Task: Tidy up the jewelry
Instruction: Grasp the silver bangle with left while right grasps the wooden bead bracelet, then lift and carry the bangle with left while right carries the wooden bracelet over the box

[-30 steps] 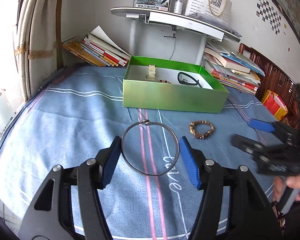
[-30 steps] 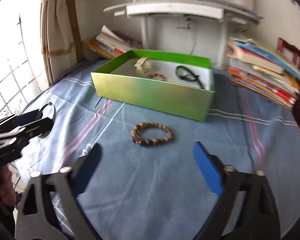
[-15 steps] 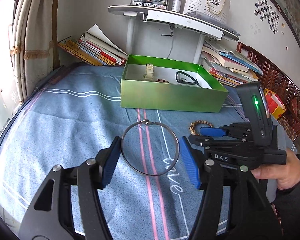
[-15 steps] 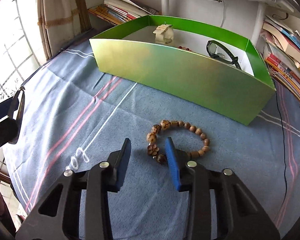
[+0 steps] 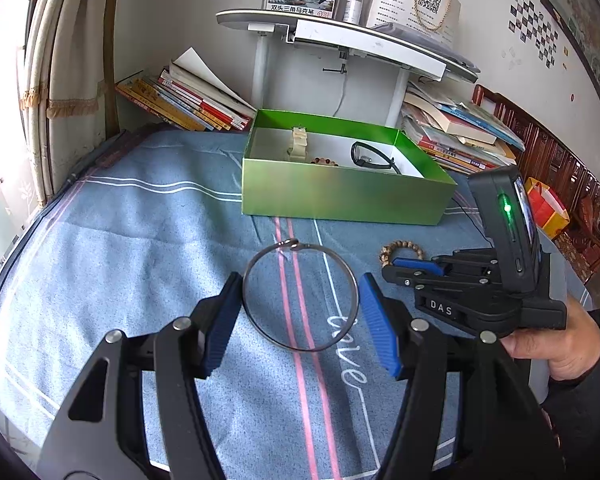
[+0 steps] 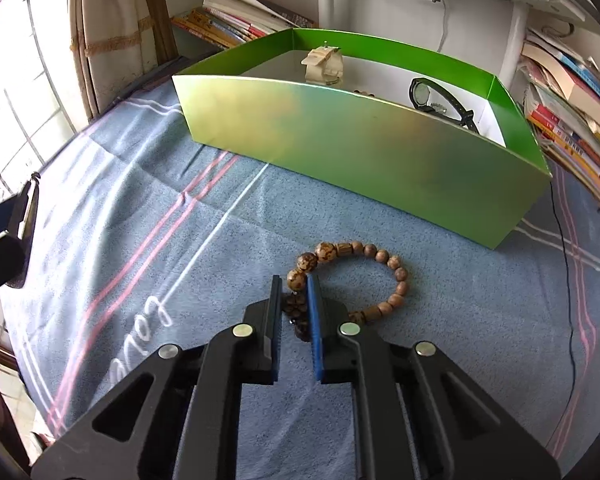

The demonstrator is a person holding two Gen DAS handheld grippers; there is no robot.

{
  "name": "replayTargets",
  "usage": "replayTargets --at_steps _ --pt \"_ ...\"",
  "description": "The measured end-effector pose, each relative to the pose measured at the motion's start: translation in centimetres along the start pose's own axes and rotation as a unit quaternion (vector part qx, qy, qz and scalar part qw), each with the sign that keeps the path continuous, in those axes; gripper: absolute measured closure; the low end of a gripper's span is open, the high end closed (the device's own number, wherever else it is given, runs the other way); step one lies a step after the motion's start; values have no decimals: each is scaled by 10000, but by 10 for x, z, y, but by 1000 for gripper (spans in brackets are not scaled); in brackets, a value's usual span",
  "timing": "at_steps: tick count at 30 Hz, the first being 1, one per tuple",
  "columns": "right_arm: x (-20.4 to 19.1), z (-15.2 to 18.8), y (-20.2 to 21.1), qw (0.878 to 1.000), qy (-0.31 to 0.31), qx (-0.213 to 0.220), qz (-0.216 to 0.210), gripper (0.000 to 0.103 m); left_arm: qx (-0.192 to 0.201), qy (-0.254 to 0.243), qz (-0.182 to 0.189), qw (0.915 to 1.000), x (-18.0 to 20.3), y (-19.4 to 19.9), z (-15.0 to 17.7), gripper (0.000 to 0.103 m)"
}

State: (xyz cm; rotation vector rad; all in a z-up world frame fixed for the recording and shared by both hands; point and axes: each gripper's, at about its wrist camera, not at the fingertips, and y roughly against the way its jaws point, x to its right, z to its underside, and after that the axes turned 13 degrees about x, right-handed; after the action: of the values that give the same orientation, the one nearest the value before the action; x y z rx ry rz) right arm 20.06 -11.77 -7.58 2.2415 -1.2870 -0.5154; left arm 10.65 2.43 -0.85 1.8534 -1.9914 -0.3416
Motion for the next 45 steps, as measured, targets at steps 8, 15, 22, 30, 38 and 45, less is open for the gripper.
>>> replayTargets --at_steps 8,15,22,30,38,45 --pt "7 -8 78 9926 -681 981 -213 90 52 -55 -21 10000 2 11 -2 44" --pt "5 9 154 9801 -1070 1664 -145 91 108 -142 38 9998 9 21 -2 44" --pt "-6 32 182 9727 -1055 2040 335 91 159 -243 110 9995 17 30 -3 44" --pt "-9 39 180 9731 -929 2050 484 91 188 -257 134 9994 19 35 -5 44" --pt "-8 40 179 9735 -957 2021 472 91 187 -244 122 9995 19 35 -5 44" --pt "-7 42 175 9746 -982 1963 446 91 138 -242 141 9995 19 32 -4 44"
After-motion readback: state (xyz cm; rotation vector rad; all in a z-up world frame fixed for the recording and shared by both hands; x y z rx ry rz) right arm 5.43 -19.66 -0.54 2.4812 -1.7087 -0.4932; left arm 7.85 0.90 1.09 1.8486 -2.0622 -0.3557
